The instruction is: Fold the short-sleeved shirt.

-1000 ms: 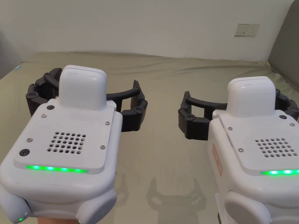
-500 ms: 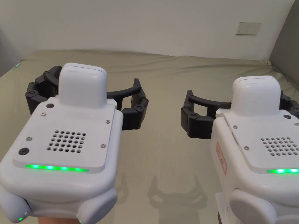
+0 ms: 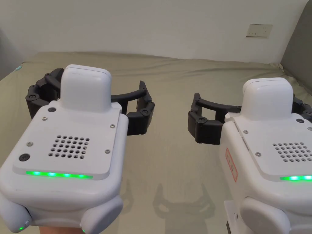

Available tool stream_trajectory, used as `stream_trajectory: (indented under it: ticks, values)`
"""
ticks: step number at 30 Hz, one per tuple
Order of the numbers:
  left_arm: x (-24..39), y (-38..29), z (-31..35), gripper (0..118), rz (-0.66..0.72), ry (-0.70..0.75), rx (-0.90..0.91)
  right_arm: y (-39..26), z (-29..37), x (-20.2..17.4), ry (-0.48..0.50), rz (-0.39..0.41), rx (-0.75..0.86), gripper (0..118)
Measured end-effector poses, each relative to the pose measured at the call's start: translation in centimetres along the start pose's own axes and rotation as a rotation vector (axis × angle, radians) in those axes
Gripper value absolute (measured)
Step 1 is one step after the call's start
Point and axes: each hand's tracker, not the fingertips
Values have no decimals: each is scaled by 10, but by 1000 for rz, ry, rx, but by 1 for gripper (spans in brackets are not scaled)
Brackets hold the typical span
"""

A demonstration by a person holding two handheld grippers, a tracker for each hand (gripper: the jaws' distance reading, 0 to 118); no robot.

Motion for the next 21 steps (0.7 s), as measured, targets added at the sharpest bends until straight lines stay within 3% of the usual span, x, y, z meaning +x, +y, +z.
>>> stream_trajectory:
  ticks: [8,21]
  values:
    - [-1,3,2,115,5,2,6,4,2,0,9,-9,1,118]
    - [-2,8,4,115,5,2,18,18,-7,4,-10,-92,-201,118]
